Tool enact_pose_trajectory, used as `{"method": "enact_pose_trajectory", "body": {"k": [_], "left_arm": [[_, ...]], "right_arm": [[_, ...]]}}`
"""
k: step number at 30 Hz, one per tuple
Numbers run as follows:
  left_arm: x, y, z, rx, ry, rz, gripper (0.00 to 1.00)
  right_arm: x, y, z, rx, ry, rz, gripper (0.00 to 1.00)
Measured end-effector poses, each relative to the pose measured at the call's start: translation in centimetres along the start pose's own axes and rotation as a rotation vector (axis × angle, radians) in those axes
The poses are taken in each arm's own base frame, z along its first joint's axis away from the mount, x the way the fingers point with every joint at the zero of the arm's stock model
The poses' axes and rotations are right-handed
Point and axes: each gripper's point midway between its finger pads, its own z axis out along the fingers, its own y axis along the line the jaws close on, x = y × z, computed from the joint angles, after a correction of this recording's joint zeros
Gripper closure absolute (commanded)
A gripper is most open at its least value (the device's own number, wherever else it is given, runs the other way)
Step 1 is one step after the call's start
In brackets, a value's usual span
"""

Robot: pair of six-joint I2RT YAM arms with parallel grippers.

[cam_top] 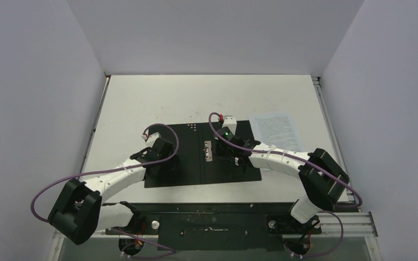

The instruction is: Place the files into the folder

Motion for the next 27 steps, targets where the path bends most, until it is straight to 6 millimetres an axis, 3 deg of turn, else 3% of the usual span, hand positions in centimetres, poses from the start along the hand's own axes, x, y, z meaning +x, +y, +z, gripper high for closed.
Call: {"method": "enact_pose_trajectory", "body": {"k": [6,13,19,27], "left_arm": [[0.5,-0.4,-0.3,0.029,0.025,0.023,0.12],[0.9,-0.9,-0.5,0.059,0.053,0.052,0.12],[1.1,-1.4,-0.6,0.077,0.074,0.057,0.12],[1.2,-2.0,-0.5,0.090,0.089,0.063,0.12]], "right_arm": [[2.5,0.1,0.8,-0.100,0.080,0.092,0.95],[3.2,3.6,1.8,-0.267,0.130,0.186,0.95],[4.4,5.1,2.8,-0.330,0.178,0.235,0.95],[3.9,5.5,3.4,-0.359,0.173,0.286,0.95]]}}
